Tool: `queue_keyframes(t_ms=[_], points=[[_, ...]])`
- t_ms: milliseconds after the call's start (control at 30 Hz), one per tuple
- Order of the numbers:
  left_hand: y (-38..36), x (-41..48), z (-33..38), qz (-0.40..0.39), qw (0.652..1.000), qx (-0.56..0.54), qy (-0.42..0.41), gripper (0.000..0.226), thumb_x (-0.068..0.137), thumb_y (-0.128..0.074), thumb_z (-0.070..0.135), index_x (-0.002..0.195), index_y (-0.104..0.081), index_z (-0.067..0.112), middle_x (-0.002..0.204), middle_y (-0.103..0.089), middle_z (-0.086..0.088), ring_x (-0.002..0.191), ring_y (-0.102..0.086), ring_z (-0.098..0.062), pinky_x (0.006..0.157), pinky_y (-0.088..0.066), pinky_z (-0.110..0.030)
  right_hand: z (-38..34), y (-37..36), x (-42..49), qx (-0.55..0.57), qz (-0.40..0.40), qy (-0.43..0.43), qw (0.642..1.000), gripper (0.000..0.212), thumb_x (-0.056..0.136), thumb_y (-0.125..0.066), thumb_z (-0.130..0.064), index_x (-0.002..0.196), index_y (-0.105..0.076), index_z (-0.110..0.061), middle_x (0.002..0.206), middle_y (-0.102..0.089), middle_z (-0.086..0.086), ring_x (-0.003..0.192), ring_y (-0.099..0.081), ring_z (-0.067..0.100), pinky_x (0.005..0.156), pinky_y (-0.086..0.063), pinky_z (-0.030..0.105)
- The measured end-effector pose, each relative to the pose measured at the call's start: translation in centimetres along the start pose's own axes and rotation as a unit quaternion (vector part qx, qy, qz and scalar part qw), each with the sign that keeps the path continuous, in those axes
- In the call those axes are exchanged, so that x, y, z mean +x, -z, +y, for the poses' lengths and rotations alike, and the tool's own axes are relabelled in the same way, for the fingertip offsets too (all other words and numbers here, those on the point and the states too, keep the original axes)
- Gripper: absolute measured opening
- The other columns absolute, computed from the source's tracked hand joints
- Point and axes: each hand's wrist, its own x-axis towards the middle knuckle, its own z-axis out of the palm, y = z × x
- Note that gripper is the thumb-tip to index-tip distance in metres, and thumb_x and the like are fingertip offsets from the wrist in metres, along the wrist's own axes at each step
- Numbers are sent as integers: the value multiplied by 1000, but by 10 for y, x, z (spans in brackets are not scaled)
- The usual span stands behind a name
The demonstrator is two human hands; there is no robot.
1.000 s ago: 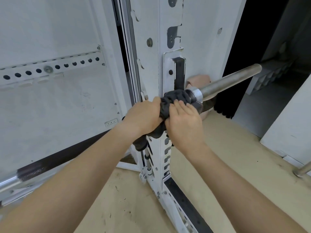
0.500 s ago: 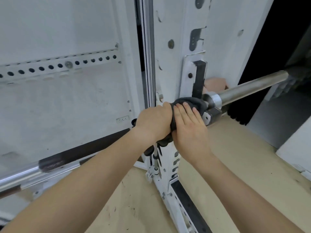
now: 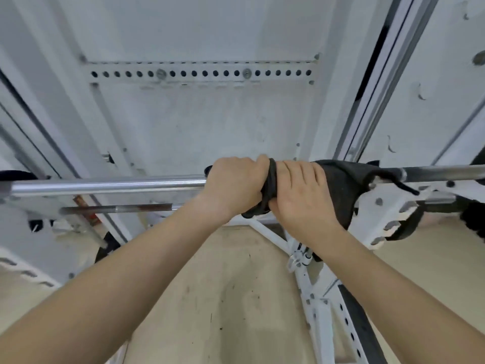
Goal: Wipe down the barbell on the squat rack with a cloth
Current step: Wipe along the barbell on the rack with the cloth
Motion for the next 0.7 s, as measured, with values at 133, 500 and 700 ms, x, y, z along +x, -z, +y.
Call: queue_keyframes(t_ms=[133, 500, 700], points=[[-12, -53, -90, 16, 999, 23, 24, 21, 86, -49, 22, 92, -30, 16, 58, -31, 3, 44, -27, -17, 45, -20, -27, -86, -2, 37, -13, -6, 54, 998, 25, 91, -53, -21, 107, -58, -2, 91, -59, 14, 82, -53, 33, 78, -43, 44], [-30, -201, -348, 34, 997, 22, 60, 22, 81, -58, 29, 87, -42, 16, 55, -38, 7, 48, -49, -24, 46, -28, -28, -352, -4, 147, 12, -38, 179, 983, 30, 78, -78, -15, 96, -55, -9, 74, -54, 6, 58, -53, 24, 49, -27, 31], [-31, -258, -440, 30, 995, 42, 89, 29, 83, -61, 42, 95, -50, 18, 73, -57, 4, 65, -55, -22, 57, -35, -32, -447, -8, 179, 83, -20, 208, 974, 36, 71, -83, -13, 95, -57, -8, 73, -55, 7, 57, -53, 25, 50, -25, 31]])
